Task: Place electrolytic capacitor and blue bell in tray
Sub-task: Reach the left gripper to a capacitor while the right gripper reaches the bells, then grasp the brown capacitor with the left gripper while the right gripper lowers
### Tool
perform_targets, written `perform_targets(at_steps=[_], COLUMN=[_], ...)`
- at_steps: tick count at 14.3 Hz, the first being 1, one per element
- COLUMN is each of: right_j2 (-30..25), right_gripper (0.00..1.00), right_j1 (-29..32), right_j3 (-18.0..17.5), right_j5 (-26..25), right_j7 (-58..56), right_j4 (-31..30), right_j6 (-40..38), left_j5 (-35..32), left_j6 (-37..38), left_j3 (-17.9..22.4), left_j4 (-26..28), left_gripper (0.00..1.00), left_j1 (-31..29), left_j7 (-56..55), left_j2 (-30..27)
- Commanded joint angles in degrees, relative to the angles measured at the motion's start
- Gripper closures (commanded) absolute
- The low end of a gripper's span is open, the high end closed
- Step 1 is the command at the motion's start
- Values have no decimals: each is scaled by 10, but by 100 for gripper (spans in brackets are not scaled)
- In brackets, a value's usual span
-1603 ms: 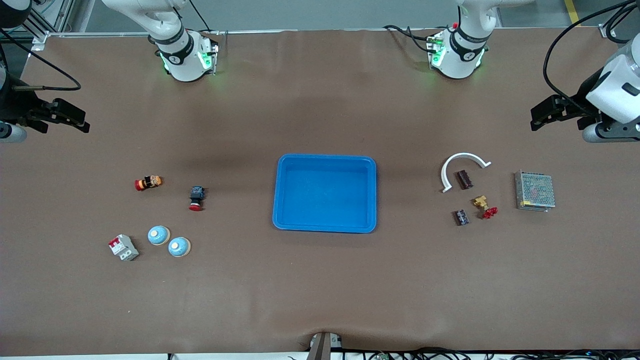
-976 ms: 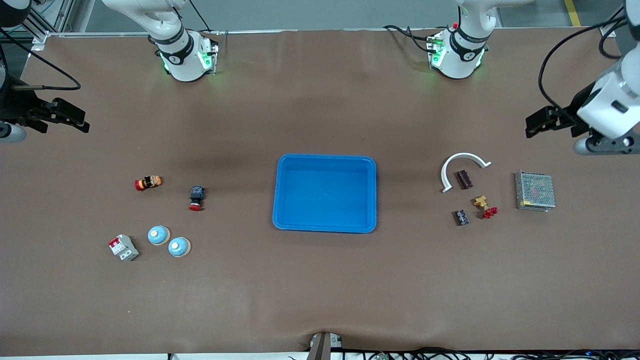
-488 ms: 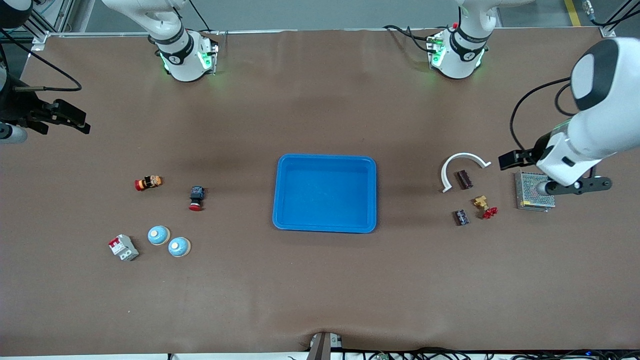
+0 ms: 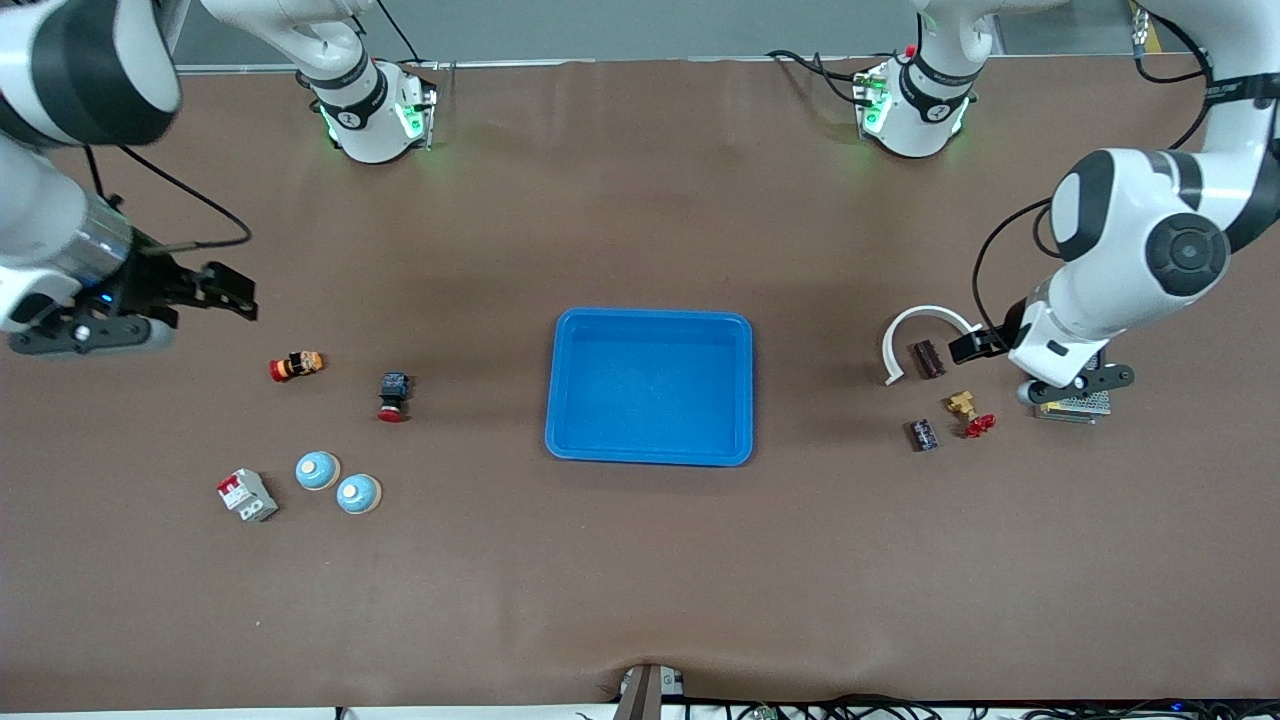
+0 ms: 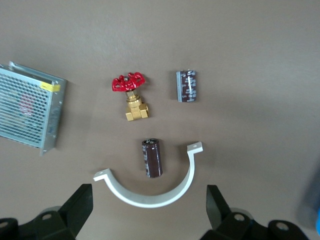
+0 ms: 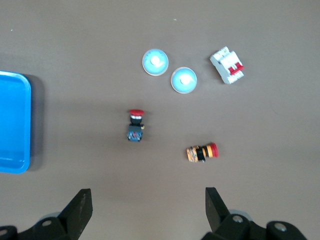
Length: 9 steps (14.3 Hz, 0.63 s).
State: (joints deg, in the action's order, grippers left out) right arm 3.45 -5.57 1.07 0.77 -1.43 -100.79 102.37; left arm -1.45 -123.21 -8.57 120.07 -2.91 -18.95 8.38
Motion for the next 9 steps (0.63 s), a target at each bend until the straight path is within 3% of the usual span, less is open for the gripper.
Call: perform_targets(at_steps=[1, 9], right_j2=[5, 73], right_gripper=[0, 0], right_j1=[-8, -18], right_j3=[1, 1], right_j5=[-5, -5], right_j7=[1, -142], right_j4=[-40, -44], right_j6=[49, 108], left_j5=[2, 2], left_j6=[-54, -174], left_j3=[1, 4], left_j4=[53, 102], left_gripper=[3, 24], left_j1=[-1, -2], left_j7=[-34, -122], left_j2=[-8, 60])
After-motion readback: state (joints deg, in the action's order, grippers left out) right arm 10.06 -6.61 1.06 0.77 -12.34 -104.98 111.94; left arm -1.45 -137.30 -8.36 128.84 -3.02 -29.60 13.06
